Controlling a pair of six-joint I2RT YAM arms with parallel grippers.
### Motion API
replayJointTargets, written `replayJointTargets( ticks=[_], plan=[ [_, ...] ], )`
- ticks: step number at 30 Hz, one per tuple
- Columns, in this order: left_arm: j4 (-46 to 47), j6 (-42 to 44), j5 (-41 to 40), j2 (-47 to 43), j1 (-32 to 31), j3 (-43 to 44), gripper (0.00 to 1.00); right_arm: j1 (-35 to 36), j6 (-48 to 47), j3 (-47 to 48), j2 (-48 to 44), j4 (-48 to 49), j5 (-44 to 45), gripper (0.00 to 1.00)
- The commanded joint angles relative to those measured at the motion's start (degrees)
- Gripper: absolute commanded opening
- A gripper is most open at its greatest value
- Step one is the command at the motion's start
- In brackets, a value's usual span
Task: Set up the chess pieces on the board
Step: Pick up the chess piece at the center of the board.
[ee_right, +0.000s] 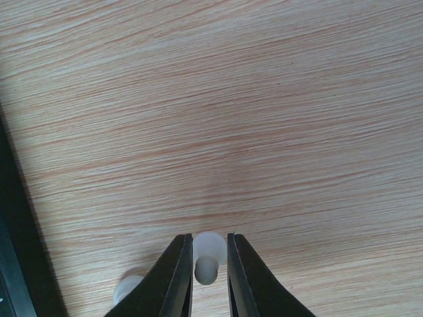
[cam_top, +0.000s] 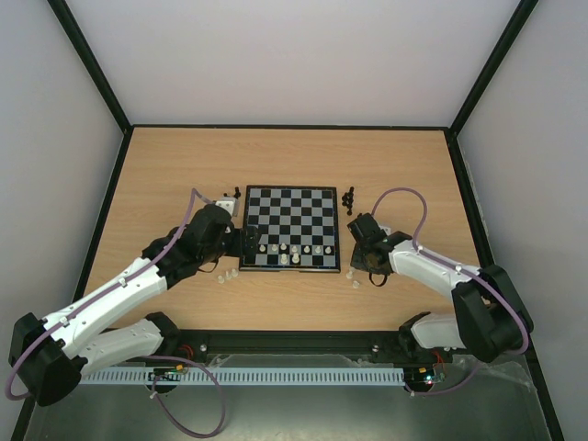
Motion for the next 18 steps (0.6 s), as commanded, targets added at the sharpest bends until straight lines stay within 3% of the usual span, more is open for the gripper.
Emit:
replayJointTargets(
  ticks=[1,18],
  plan=[
    [0.1,0.6,-0.4,0.5,0.3,-0.6,0.99,-0.4,-0.5,0.2,1.0,-0.5,-0.3,0.15],
    [1.3,-0.3,0.1,1.8,0.6,-0.7,0.99,-0.4,-3.0,3.8,-1.0,-2.5,-0.1,0.08]
  ],
)
